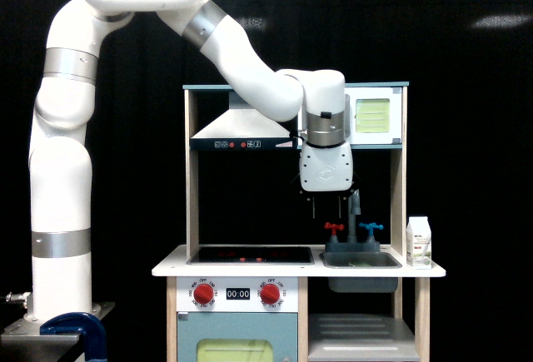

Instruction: Put the green box into the sink

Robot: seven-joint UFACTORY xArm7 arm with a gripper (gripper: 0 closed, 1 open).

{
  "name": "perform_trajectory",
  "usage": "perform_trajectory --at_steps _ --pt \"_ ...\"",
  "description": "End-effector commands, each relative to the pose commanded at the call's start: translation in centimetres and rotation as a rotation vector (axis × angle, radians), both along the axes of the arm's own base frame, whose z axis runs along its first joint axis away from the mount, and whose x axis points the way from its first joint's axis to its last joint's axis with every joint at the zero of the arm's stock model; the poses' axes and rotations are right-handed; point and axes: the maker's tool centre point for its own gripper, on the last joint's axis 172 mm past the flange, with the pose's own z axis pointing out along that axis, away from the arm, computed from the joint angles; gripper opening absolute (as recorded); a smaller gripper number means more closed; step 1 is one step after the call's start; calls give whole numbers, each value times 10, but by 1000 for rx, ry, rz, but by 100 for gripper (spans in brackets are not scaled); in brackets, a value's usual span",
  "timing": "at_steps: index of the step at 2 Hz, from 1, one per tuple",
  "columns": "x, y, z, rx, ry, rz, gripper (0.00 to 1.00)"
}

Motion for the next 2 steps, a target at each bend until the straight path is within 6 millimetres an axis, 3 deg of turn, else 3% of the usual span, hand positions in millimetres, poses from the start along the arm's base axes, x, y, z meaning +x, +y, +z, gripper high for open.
perform_trajectory --at_steps 1,2 --pt "-54 -58 19 0 0 0 100" --pt "-61 -68 13 0 0 0 100"
